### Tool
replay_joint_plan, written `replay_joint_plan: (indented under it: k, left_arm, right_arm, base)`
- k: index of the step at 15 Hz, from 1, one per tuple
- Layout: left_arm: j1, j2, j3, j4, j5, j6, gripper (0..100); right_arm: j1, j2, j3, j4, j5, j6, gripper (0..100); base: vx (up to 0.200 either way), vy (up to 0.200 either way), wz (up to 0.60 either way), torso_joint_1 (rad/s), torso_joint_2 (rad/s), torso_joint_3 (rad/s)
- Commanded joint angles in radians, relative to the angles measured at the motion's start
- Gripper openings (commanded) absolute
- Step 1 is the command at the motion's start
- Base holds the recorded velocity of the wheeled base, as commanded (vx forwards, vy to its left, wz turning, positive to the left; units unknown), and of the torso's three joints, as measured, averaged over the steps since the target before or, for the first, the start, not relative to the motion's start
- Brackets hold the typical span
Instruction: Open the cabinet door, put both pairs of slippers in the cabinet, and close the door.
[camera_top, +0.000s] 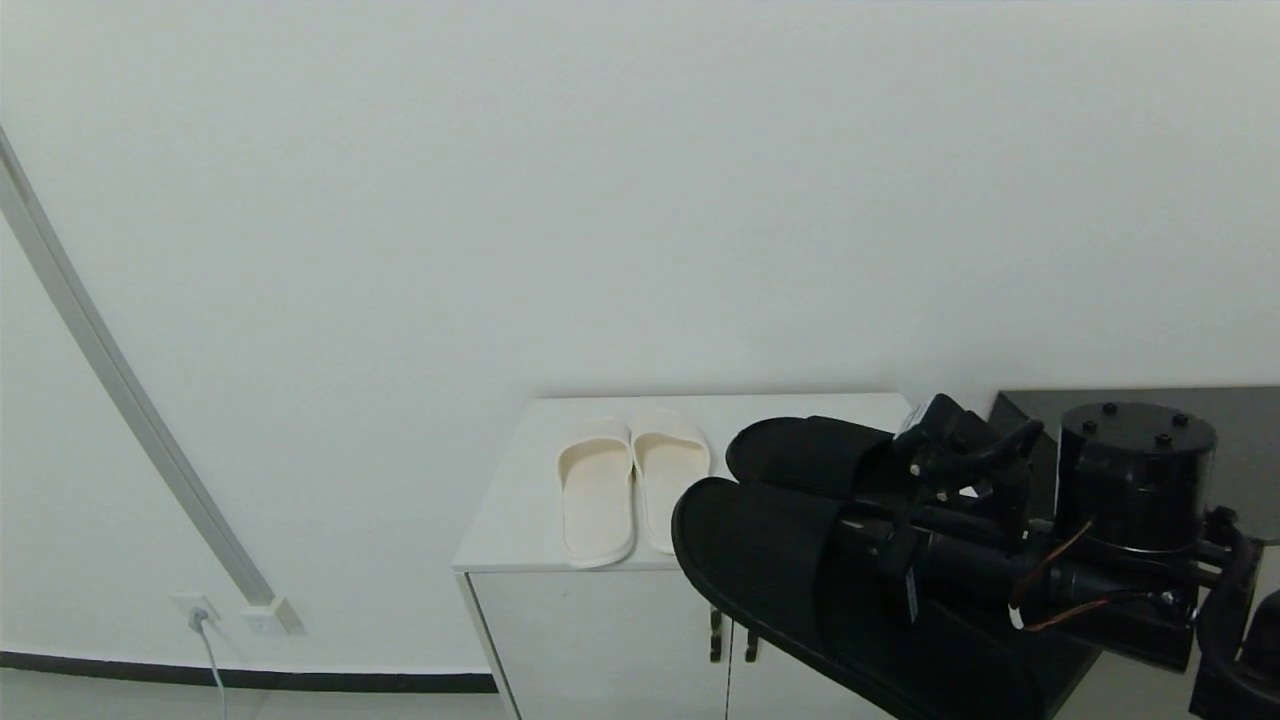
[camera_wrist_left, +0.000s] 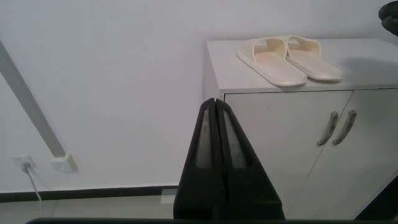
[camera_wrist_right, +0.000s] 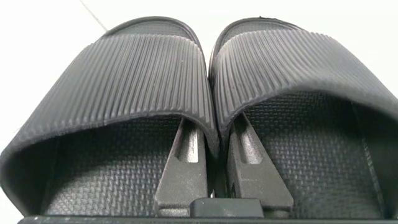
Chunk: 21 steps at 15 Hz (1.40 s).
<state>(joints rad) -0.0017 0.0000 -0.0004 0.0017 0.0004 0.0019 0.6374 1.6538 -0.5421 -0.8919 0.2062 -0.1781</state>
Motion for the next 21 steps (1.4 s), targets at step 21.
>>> replay_joint_plan:
  k: [21]
  left_arm:
    - [0.0,0.002,0.0,0.0,0.0,0.0,0]
  right_arm:
    - [0.025,0.029,0.065,-0.002,0.085,0.022,0]
  base:
    - [-0.086,0.0,0.0,-0.001,0.0,0.001]
